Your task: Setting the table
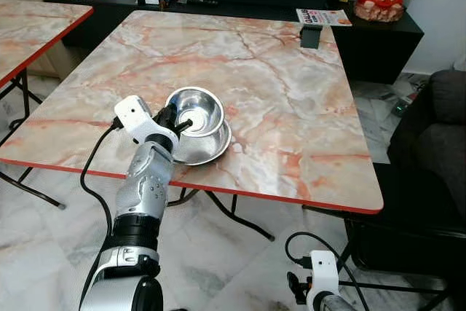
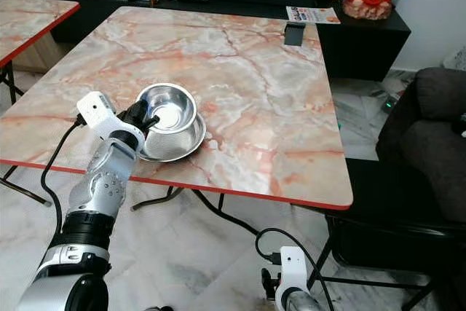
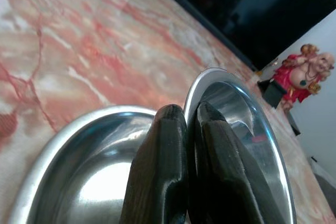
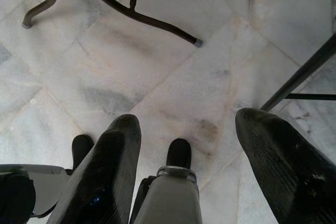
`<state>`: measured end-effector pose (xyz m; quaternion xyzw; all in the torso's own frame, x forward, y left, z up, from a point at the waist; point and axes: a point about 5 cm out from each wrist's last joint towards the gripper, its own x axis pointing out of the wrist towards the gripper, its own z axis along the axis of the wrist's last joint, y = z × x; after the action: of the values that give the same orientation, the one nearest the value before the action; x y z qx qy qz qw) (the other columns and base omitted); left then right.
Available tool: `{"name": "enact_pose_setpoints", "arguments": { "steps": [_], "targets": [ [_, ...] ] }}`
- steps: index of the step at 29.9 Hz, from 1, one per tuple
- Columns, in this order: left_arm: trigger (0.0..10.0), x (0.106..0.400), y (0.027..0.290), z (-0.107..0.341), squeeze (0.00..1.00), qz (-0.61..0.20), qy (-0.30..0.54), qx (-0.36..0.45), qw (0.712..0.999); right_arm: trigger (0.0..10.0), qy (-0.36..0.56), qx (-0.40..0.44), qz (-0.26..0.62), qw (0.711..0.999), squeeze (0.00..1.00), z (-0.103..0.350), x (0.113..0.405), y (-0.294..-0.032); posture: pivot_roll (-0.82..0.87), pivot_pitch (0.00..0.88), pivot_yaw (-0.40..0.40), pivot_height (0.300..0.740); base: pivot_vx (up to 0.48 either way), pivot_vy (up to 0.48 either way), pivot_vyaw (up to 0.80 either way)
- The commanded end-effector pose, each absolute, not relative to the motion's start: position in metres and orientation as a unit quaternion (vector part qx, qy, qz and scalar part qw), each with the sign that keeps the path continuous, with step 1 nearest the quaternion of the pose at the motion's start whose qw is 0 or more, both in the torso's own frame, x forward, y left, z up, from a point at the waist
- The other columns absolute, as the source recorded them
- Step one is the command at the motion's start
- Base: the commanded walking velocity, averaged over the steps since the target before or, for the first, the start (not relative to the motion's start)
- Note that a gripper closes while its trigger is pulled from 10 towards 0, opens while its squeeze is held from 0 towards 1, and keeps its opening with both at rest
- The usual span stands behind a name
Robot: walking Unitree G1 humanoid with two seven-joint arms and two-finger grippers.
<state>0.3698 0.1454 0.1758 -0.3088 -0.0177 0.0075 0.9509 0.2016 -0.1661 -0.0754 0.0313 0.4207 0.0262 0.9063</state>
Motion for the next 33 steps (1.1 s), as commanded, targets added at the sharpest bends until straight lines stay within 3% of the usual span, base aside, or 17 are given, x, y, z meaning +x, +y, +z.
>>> {"name": "enact_pose_setpoints", "arguments": {
  "steps": [1, 33],
  "targets": [
    [10.0, 0.372, 0.143, 0.174, 0.0, 0.013, -0.004, -0.314, 0.949, 10.0, 0.427, 0.033, 0.024, 0.904, 0.0, -0.077, 0.199, -0.167, 0.06, 0.122, -0.046, 0.74, 0.0, 0.0, 0.0],
    [10.0, 0.366, 0.144, 0.16, 0.0, 0.03, 0.054, -0.287, 0.956, 10.0, 0.428, 0.033, 0.024, 0.903, 0.0, -0.077, 0.198, -0.168, 0.06, 0.12, -0.048, 0.74, 0.0, 0.0, 0.0]
  ]
}}
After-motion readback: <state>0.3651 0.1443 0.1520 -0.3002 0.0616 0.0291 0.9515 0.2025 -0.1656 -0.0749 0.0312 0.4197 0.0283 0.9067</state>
